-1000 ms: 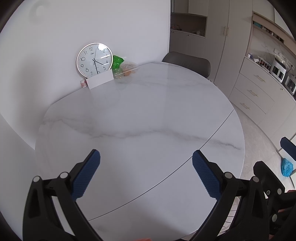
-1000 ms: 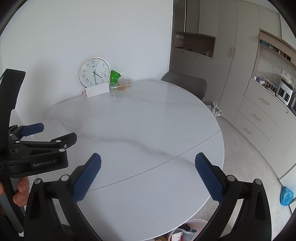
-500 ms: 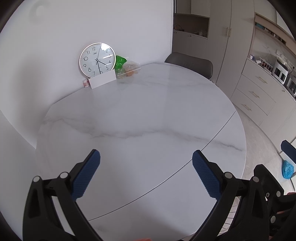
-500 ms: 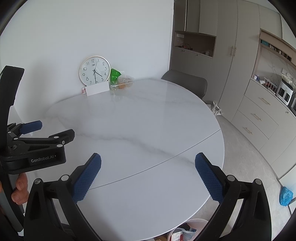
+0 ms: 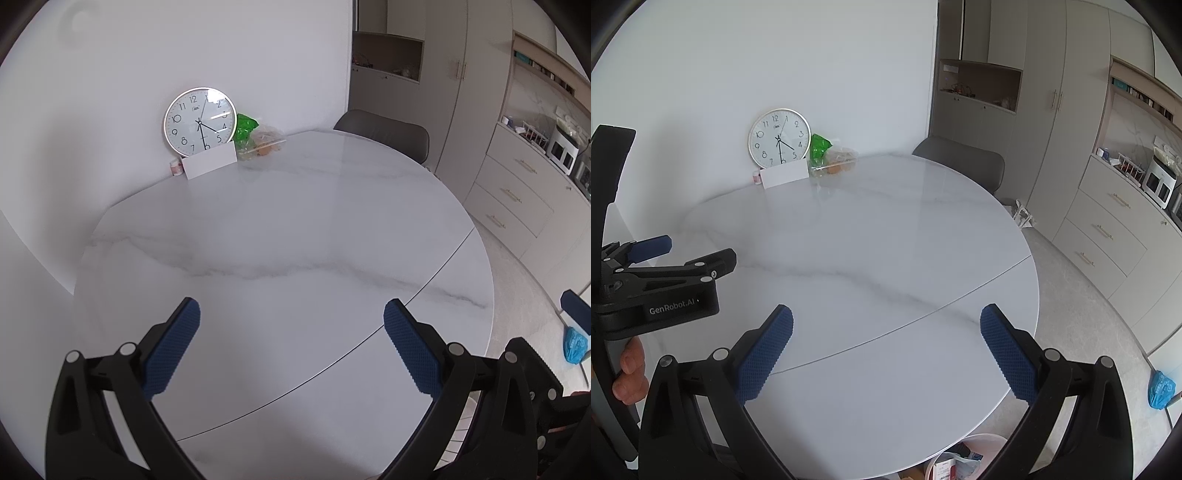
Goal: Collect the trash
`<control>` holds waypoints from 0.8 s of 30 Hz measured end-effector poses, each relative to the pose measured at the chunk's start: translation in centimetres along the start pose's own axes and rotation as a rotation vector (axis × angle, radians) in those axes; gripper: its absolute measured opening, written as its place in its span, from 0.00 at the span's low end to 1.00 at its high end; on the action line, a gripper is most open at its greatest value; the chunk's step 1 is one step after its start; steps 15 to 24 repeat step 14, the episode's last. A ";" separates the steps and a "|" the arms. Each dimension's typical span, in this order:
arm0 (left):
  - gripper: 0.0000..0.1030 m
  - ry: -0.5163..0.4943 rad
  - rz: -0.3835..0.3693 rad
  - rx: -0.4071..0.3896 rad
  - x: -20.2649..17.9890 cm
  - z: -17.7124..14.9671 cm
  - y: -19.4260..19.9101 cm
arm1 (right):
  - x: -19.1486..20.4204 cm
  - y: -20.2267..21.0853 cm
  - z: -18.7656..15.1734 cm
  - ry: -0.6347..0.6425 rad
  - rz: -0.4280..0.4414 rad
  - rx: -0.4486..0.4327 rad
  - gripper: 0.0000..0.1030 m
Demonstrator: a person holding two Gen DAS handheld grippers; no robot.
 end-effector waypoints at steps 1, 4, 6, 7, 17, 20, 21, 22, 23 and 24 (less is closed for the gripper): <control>0.93 0.001 -0.001 -0.002 0.1 0.0 0.0 | 0.0 0.0 0.0 0.001 0.000 0.002 0.98; 0.93 -0.007 0.000 0.007 0.0 -0.1 -0.2 | 0.0 -0.1 -0.1 0.004 0.001 0.004 0.98; 0.93 -0.010 0.004 0.000 0.0 -0.1 -0.2 | 0.0 0.0 -0.1 0.005 0.001 0.005 0.98; 0.93 -0.009 0.006 -0.001 -0.1 -0.1 -0.1 | 0.1 0.1 -0.1 0.006 0.001 0.005 0.98; 0.93 0.006 -0.006 0.033 0.0 -0.3 -0.5 | 0.3 0.0 -0.2 0.009 0.000 0.012 0.98; 0.93 0.006 -0.006 0.033 0.0 -0.3 -0.5 | 0.3 0.0 -0.2 0.009 0.000 0.012 0.98; 0.93 0.006 -0.006 0.033 0.0 -0.3 -0.5 | 0.3 0.0 -0.2 0.009 0.000 0.012 0.98; 0.93 0.006 -0.006 0.033 0.0 -0.3 -0.5 | 0.3 0.0 -0.2 0.009 0.000 0.012 0.98; 0.93 0.006 -0.006 0.033 0.0 -0.3 -0.5 | 0.3 0.0 -0.2 0.009 0.000 0.012 0.98; 0.93 0.006 -0.006 0.033 0.0 -0.3 -0.5 | 0.3 0.0 -0.2 0.009 0.000 0.012 0.98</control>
Point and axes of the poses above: each gripper's, at about its wrist camera, not at the fingertips, and y roughly against the way its jaws point, x to its left, z to its top, the point moved 4 cm from there along -y, roughly the way its jaws point, and after that the axes turned 11 degrees about -z, right-handed, at the moved point
